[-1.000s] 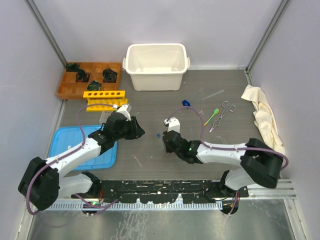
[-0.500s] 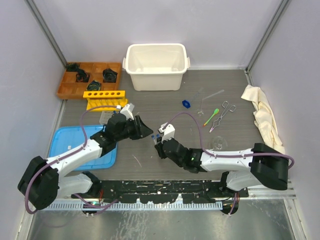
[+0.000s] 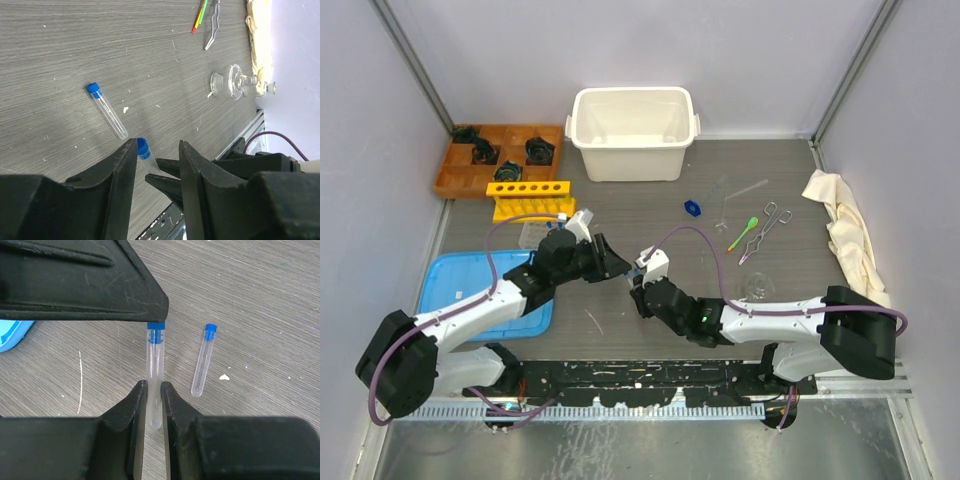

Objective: Organize the chemistry lab equipment
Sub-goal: Pick up the test tube at the center of the board.

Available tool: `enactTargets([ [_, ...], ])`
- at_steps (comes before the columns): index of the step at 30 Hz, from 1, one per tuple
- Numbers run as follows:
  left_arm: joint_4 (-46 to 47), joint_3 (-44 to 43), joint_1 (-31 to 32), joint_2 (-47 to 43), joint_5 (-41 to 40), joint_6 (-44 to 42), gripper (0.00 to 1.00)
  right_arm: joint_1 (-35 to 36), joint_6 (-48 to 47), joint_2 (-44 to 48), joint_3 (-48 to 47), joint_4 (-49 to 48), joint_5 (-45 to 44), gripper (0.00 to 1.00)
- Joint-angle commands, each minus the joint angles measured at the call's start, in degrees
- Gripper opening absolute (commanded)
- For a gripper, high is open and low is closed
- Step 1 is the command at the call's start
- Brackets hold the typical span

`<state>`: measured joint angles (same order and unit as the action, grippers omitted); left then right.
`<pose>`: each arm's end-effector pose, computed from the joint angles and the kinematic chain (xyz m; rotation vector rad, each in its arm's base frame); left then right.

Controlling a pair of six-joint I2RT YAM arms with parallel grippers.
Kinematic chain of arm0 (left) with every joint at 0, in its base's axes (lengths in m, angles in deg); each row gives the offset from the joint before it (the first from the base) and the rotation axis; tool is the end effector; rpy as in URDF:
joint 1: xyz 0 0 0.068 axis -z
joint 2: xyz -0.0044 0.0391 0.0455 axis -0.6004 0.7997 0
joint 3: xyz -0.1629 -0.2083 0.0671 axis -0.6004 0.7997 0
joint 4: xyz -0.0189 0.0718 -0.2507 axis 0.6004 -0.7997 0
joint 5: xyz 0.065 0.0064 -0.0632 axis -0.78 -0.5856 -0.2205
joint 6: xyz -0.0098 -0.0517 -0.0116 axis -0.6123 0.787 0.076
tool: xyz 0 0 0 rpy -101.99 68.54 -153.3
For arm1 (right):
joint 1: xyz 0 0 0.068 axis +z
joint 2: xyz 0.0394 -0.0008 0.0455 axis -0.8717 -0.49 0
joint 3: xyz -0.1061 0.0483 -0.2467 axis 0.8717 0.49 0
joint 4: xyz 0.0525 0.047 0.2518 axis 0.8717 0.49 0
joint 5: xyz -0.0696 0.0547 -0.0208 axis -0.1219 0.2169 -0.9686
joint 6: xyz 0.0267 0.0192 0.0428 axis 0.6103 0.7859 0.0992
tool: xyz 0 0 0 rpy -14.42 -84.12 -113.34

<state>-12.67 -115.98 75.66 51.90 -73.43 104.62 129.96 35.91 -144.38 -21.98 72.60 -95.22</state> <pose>0.1909 -0.1629 0.2241 -0.0400 2.2184 -1.1266 0.1097 0.2421 0.1950 -0.4998 1.9918 0.5074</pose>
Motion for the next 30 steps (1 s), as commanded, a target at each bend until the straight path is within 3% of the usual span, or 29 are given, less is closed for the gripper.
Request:
enactTargets([
  [1,3.08,-0.15,0.8,0.76,0.18,-0.17,0.4,0.57,-0.21,1.68,-1.91,-2.66,-2.1,0.07],
  [23,3.46,-0.3,3.09,4.57,-1.59,-1.14,0.4,1.45,-0.13,2.48,-1.48,-1.65,-4.12,0.07],
  [25,3.79,-0.22,3.29,4.63,-1.68,-0.98,0.37,1.45,-0.1,2.35,-1.52,-1.66,-4.01,0.07],
  [27,4.31,-0.17,3.36,4.52,-1.68,-0.97,0.25,1.45,-0.12,2.27,-1.58,-1.69,-4.02,0.07],
  [30,4.98,-0.09,3.42,4.57,-1.65,-0.81,0.16,1.41,-0.09,2.28,-1.5,-1.73,-4.08,0.07],
])
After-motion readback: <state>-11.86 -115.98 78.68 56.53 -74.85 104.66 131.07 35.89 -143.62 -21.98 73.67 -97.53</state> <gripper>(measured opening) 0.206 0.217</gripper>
